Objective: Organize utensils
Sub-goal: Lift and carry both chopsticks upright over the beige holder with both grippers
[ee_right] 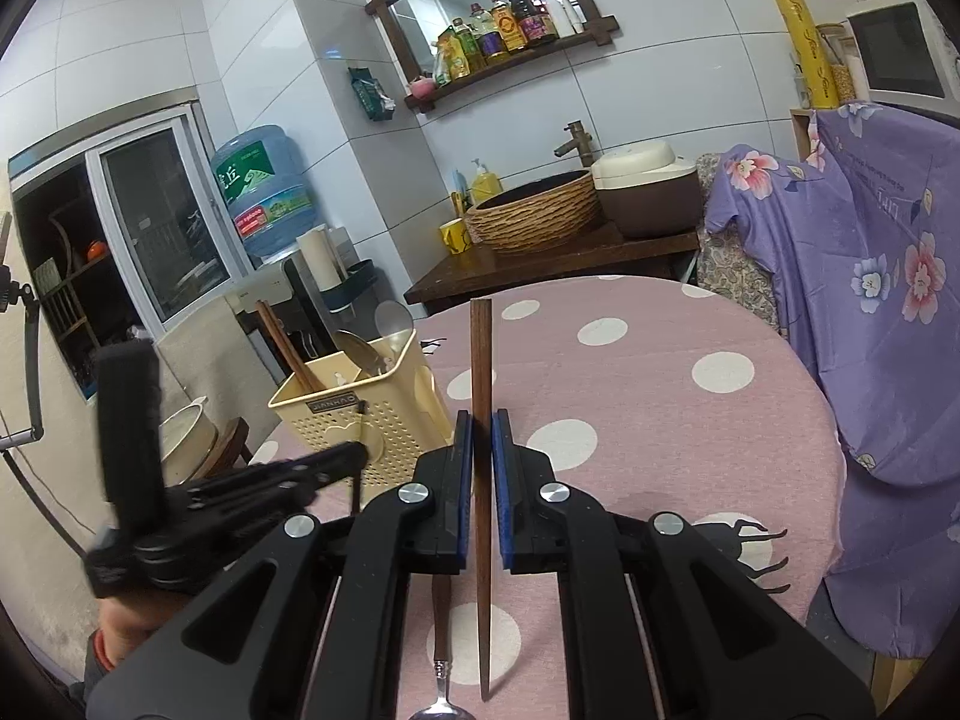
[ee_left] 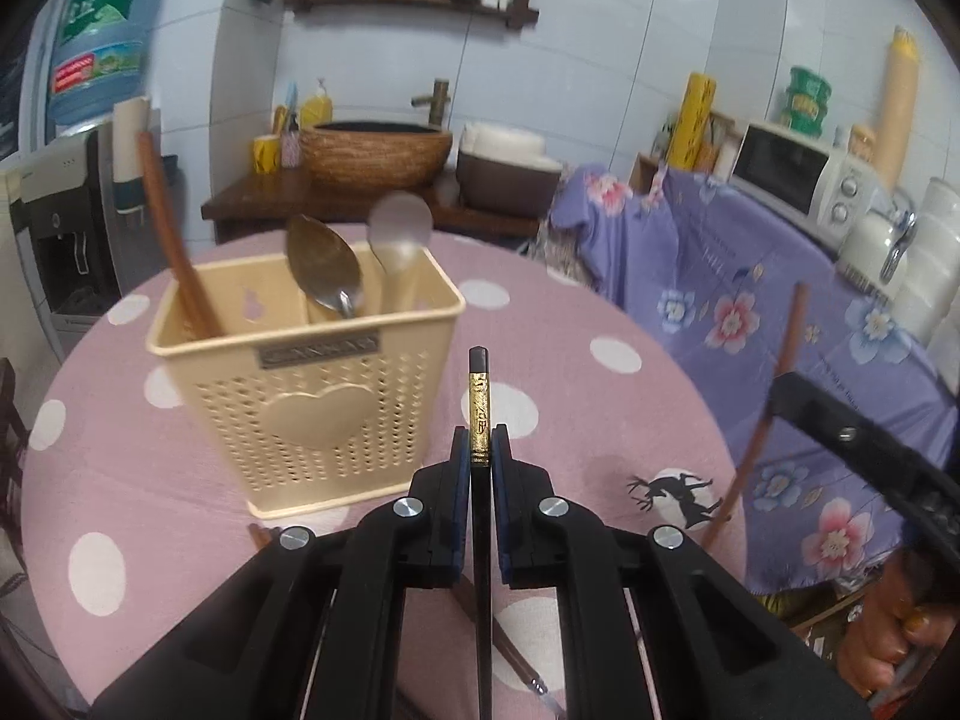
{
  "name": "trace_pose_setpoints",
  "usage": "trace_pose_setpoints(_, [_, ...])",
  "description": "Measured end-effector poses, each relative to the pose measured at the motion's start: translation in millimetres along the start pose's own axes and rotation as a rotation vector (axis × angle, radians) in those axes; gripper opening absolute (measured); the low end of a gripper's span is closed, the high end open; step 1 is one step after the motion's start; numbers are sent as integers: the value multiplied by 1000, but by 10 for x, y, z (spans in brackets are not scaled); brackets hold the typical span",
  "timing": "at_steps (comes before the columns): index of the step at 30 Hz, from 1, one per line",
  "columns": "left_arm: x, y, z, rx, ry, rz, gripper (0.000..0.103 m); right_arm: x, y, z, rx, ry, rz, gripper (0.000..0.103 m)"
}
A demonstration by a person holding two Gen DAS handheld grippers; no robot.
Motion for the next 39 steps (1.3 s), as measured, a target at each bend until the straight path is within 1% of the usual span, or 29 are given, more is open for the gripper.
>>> trace_pose_setpoints(4, [43, 55, 270, -45, 16, 7, 8, 88, -9, 8, 0, -12, 26, 7])
trace_pose_setpoints(13, [199, 82, 618, -123, 30, 43, 8, 251, -32, -5, 1, -14, 79, 7])
trace_pose_setpoints(21, [293, 57, 770, -161, 46, 64, 8, 353, -78, -38, 6, -19, 107, 7])
trace_pose_setpoints(27, [315, -1, 820, -179, 42, 60, 8, 449, -171, -15, -3, -32, 132, 7])
trace_pose_setpoints(30, [318, -51, 865, -192, 38, 50, 8, 510, -257, -7, 0, -55, 140, 7])
trace_pose_setpoints(33, [338, -164, 973, -218, 29, 37, 8, 596, -419, 17, -8, -71, 159, 7])
trace_pose_setpoints(35, [357, -263, 1061, -238, 25, 30, 8, 696, -585, 57, -27, -79, 180, 7])
trace_pose_setpoints(39, [475, -634, 1313, -298, 12, 38, 8, 913, -992, 181, -99, -92, 215, 7])
Point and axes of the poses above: each gripper's, at about its wrist camera, not at the fingertips, and z roughly against the way its jaws point, x to its left, y to its underside, the point moved 9 cm from there along -z, roughly the way its jaws point, and after that the axes turned 10 degrees about x, right-handed, at the moved point
